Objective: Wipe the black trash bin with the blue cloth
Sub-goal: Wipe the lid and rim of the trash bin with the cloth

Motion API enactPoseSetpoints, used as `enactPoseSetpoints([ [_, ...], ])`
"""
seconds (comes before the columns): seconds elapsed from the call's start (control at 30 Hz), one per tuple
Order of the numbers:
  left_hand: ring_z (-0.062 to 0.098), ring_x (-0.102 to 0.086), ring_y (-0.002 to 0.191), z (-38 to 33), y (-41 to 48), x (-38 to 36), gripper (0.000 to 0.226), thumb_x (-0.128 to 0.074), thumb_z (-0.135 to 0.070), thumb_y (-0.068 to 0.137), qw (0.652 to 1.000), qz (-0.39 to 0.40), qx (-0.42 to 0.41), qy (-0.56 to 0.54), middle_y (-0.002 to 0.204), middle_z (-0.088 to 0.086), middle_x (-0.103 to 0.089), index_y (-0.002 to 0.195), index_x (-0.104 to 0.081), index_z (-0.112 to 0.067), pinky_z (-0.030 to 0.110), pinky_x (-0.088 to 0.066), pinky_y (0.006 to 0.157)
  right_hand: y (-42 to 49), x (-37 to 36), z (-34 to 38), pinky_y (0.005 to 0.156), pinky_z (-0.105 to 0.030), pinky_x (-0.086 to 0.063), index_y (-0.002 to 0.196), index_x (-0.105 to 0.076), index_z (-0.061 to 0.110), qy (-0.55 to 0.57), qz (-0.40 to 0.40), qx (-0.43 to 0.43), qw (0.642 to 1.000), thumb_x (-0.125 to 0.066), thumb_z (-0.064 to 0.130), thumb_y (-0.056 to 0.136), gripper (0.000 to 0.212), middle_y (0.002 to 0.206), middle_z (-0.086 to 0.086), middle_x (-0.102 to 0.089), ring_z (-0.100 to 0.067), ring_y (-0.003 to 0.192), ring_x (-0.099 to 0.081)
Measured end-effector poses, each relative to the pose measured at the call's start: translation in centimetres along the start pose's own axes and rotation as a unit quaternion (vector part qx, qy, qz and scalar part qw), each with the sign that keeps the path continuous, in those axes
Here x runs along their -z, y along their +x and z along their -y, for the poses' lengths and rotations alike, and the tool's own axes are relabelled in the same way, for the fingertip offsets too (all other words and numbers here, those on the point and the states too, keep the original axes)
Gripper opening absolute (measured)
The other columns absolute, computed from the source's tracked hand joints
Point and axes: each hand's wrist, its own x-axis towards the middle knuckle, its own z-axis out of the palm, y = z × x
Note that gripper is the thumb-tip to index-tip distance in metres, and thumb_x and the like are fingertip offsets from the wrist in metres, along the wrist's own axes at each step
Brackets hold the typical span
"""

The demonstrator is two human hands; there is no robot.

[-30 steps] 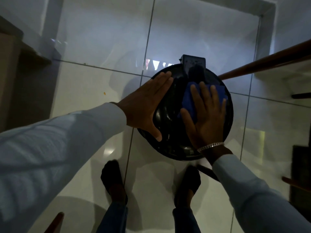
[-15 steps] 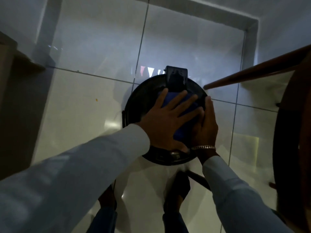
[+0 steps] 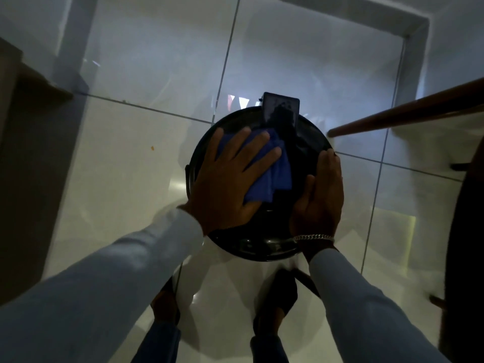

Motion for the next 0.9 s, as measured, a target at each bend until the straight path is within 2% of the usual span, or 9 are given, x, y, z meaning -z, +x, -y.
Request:
enactPoseSetpoints([
  [0.1,0.033,-0.024,0.144,0.2,-1.7,0.0,0.065,-0.037,-0.054,0.086,0.997,0.015,-0.067,0.025,0.154,0.008,-0.034,0.144,-0.038,-0.023,0.064,-0.012,0.115,0.0,0.0,-0.2,0.118,-0.052,-0.028,0.142,-0.033,0.003,-0.003,-0.004,0.005,1.0,-0.037,0.018,0.097,0.048,0.15,-0.018,-0.037,-0.032,0.143,-0.03],
  [0.17,0.033,-0.025,0.144,1.1,-0.8,0.5,0.067,-0.042,-0.051,0.083,0.998,0.011,-0.052,0.016,0.154,0.007,-0.034,0.143,-0.038,-0.024,0.062,-0.014,0.115,0.1,-0.1,-0.1,0.117,-0.053,-0.028,0.143,-0.032,0.003,-0.003,-0.003,0.005,1.0,-0.038,0.017,0.097,0.048,0.15,-0.018,-0.037,-0.032,0.143,-0.029],
  [0.27,0.031,-0.034,0.139,1.6,1.9,1.2,0.068,-0.046,-0.043,0.077,0.994,-0.037,0.063,-0.079,0.15,0.008,-0.041,0.141,-0.043,-0.021,0.059,-0.023,0.112,0.1,-0.1,0.0,0.118,-0.054,-0.026,0.143,-0.03,0.003,0.0,0.005,0.004,1.0,-0.038,0.015,0.096,0.049,0.151,-0.019,-0.036,-0.032,0.144,-0.028],
  [0.33,0.029,-0.045,0.131,1.5,3.0,1.4,0.062,-0.049,-0.036,0.078,0.974,-0.09,0.125,-0.168,0.142,0.009,-0.05,0.136,-0.049,-0.016,0.058,-0.032,0.107,0.2,-0.1,0.1,0.119,-0.053,-0.025,0.143,-0.029,0.002,0.001,0.008,0.003,1.0,-0.037,0.015,0.096,0.049,0.151,-0.019,-0.035,-0.031,0.144,-0.027],
  [0.4,0.028,-0.046,0.13,1.2,2.4,1.0,0.057,-0.051,-0.031,0.079,0.96,-0.127,0.147,-0.203,0.139,0.009,-0.053,0.134,-0.051,-0.013,0.056,-0.029,0.112,0.2,0.0,0.0,0.119,-0.051,-0.024,0.144,-0.029,0.002,-0.005,0.011,0.003,1.0,-0.037,0.014,0.097,0.049,0.152,-0.018,-0.034,-0.03,0.145,-0.026],
  [0.5,0.028,-0.037,0.137,0.4,-0.8,-0.2,0.06,-0.047,-0.029,0.079,0.958,-0.155,0.146,-0.19,0.144,0.008,-0.046,0.137,-0.046,-0.016,0.044,-0.014,0.118,0.1,-0.1,0.2,0.12,-0.051,-0.023,0.144,-0.029,0.002,-0.011,0.013,0.002,1.0,-0.036,0.013,0.098,0.048,0.153,-0.018,-0.033,-0.03,0.145,-0.025],
  [0.6,0.027,-0.027,0.143,-0.8,-4.5,-2.0,0.059,-0.041,-0.029,0.084,0.949,-0.183,0.175,-0.19,0.15,0.009,-0.037,0.141,-0.039,-0.014,0.044,-0.007,0.119,0.1,-0.2,0.2,0.12,-0.05,-0.024,0.144,-0.029,0.003,-0.016,0.006,0.003,1.0,-0.037,0.012,0.098,0.048,0.153,-0.019,-0.034,-0.03,0.145,-0.025],
  [0.8,0.029,-0.018,0.146,-7.1,-6.1,-4.9,0.063,-0.04,-0.038,0.086,0.893,-0.22,0.359,-0.16,0.156,0.008,-0.026,0.145,-0.031,-0.016,0.048,-0.001,0.12,0.0,-0.6,-0.1,0.119,-0.05,-0.026,0.143,-0.031,0.001,-0.026,-0.014,0.008,1.0,-0.038,0.011,0.098,0.047,0.151,-0.02,-0.035,-0.032,0.143,-0.029],
  [0.9,0.029,-0.014,0.147,-10.1,-5.2,-5.5,0.067,-0.027,-0.053,0.091,0.858,-0.223,0.438,-0.149,0.157,0.01,-0.024,0.146,-0.03,-0.014,0.052,-0.003,0.12,0.0,-0.6,-0.2,0.12,-0.048,-0.026,0.142,-0.031,0.0,-0.027,-0.017,0.01,0.999,-0.036,0.013,0.098,0.047,0.151,-0.02,-0.035,-0.032,0.143,-0.029],
])
